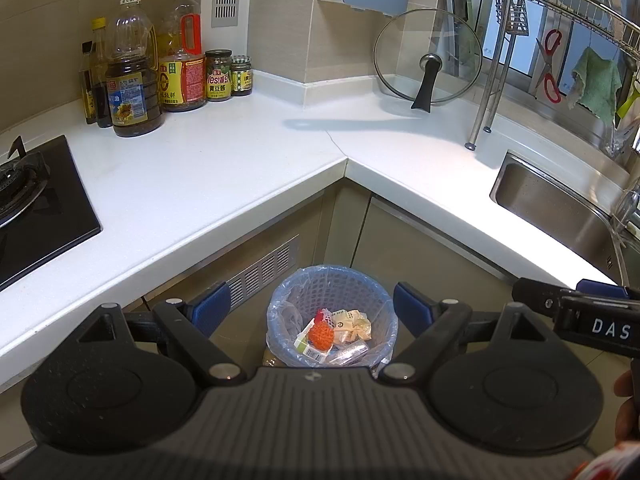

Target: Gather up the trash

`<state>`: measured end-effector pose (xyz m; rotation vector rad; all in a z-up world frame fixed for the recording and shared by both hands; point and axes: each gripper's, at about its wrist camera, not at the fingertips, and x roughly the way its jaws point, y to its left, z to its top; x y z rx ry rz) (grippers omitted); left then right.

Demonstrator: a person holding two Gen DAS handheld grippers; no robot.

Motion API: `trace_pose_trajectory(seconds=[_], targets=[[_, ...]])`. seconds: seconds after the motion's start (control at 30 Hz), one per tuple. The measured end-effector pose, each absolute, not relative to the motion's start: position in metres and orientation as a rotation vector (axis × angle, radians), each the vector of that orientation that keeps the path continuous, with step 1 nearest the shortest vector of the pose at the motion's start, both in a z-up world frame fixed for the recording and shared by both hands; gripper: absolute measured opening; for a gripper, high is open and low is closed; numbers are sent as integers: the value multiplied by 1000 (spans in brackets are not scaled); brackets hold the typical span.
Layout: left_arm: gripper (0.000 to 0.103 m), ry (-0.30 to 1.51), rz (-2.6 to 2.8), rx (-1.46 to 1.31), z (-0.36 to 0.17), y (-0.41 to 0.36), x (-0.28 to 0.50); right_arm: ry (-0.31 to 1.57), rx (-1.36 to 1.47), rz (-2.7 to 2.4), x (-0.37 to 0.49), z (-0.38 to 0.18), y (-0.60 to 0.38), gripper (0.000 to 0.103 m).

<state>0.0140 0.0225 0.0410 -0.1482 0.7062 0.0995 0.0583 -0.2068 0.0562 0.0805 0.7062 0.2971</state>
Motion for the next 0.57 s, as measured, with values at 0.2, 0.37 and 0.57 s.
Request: trace_pose_trajectory(seconds=[0.2,0.37,0.57], targets=[[87,706,100,-148,41,23,14,707,80,298,58,56,-207,91],[87,706,99,-149,41,23,14,707,81,298,58,56,-207,91],[87,688,87,-161,41,19,15,708,80,297,59,56,-208,91]])
